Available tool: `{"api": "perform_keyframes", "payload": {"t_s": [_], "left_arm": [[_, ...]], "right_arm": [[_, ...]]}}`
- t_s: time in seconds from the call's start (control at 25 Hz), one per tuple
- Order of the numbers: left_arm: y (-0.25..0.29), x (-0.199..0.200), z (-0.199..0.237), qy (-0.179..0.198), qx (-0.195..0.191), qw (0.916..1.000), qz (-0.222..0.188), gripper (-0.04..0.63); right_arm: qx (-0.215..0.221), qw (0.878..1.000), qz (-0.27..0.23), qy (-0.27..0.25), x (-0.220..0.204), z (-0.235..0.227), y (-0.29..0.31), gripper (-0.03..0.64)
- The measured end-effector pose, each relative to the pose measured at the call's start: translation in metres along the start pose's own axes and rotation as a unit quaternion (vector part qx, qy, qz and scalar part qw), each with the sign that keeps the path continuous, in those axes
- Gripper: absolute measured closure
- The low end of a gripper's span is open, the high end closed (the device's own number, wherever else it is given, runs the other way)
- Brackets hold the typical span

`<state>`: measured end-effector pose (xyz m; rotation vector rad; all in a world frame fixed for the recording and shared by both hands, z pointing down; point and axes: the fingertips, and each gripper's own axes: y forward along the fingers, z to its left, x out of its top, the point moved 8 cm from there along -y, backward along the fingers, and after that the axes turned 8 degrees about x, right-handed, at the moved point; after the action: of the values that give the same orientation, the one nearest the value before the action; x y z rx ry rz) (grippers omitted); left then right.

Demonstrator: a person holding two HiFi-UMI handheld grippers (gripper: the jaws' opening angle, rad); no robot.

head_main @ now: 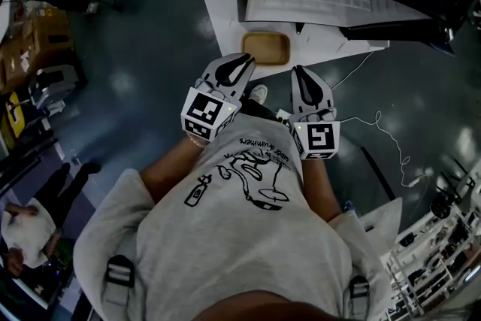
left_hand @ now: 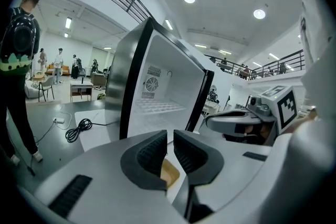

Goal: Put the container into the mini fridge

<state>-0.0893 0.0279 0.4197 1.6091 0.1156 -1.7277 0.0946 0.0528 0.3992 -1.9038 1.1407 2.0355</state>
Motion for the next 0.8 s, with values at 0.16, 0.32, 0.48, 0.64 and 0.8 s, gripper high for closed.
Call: {"api": "perform_keyframes", "payload": {"t_s": [0.16, 0.32, 0.48, 0.64, 0.8], "left_arm": [[0.011, -0.016, 0.007, -0.006, 0.000, 0.9998, 0.020, 0.540], [0.021, -0.036, 0.014, -0.020, 0.000, 0.9988, 0.044, 0.531], [0.028, -0.048, 0.020, -0.025, 0.000, 0.9981, 0.056, 0.531], [0.037, -0.057, 0.028, -0.035, 0.002, 0.9973, 0.065, 0.511], [0.048, -0.068, 0.033, -0.046, -0.002, 0.9960, 0.077, 0.506]], "right_arm": [[0.002, 1.000, 0.015, 0.007, -0.011, -0.005, 0.011, 0.586], [0.005, 0.999, 0.030, 0.010, -0.023, -0.009, 0.022, 0.563], [0.007, 0.999, 0.041, 0.009, -0.035, -0.014, 0.033, 0.551], [0.007, 0.998, 0.055, 0.003, -0.053, -0.022, 0.042, 0.541], [0.009, 0.997, 0.070, 0.012, -0.068, -0.030, 0.053, 0.531]]}}
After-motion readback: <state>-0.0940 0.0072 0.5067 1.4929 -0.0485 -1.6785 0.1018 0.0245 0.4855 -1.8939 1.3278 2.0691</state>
